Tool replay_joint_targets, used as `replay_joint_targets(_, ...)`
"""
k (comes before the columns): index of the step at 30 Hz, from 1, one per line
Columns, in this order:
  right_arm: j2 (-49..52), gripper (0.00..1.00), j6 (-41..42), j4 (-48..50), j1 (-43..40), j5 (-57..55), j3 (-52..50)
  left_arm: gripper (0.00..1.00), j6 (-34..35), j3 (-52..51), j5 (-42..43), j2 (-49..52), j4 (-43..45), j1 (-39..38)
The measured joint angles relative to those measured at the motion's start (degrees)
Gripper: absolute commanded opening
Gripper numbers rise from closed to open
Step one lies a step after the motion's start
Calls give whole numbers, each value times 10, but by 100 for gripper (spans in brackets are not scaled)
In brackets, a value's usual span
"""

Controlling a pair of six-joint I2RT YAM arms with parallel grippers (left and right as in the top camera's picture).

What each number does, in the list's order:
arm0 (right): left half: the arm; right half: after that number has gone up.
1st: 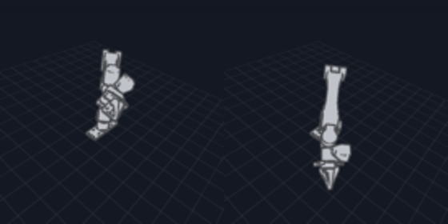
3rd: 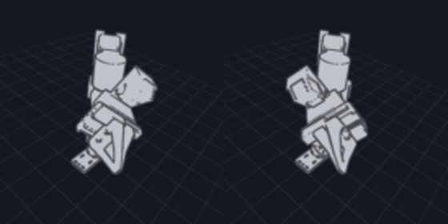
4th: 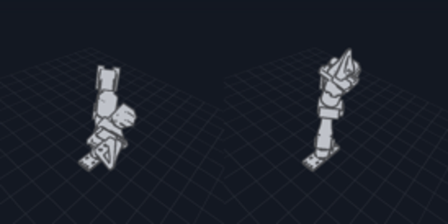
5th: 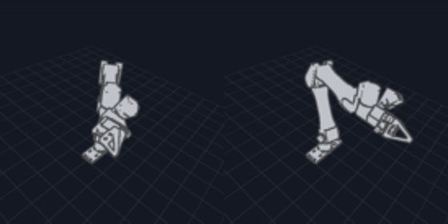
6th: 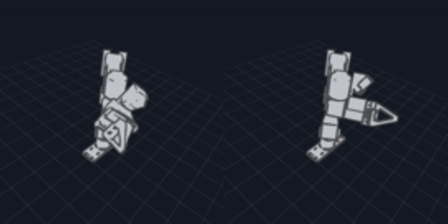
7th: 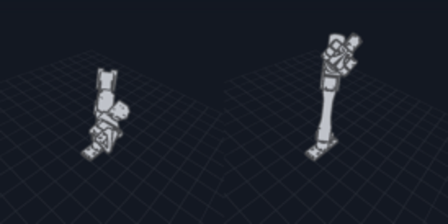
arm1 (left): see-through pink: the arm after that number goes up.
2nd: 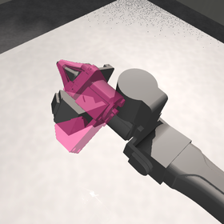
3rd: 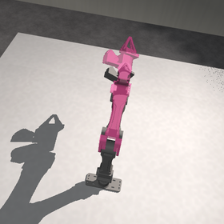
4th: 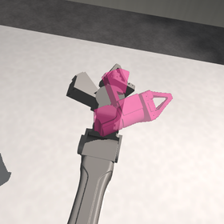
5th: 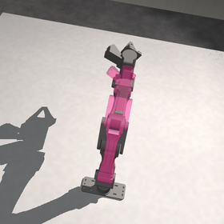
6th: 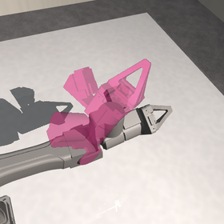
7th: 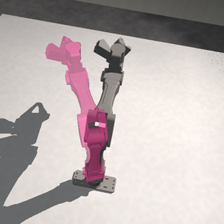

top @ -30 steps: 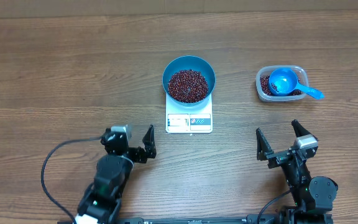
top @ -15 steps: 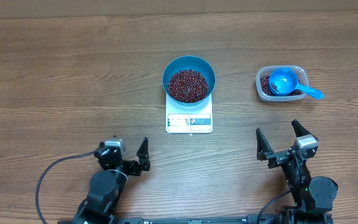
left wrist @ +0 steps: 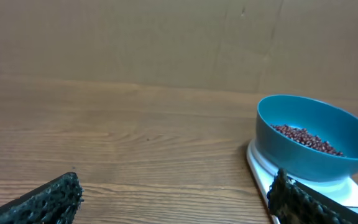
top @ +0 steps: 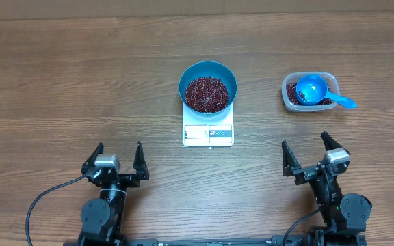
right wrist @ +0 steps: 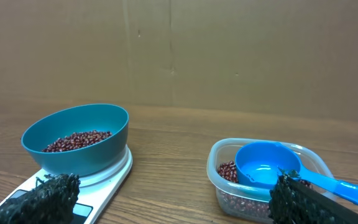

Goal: Scoop item into bowl and weigh 150g on scale

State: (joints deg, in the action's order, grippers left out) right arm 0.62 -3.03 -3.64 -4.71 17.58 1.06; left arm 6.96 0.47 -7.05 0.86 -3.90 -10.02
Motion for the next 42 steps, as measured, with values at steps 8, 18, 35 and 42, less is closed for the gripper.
replay_joint_targets(8, 0, 100, 0, 0, 0, 0, 0, 99, -27, 0, 2, 0, 0, 0)
replay_joint_targets(18, 0, 100, 0, 0, 0, 0, 0, 100, -29, 0, 4, 0, 0, 0)
replay_joint_targets(35, 0, 100, 0, 0, 0, 0, 0, 100, -29, 0, 4, 0, 0, 0)
replay_joint_targets(42, 0, 100, 0, 0, 0, 0, 0, 100, -29, 0, 4, 0, 0, 0)
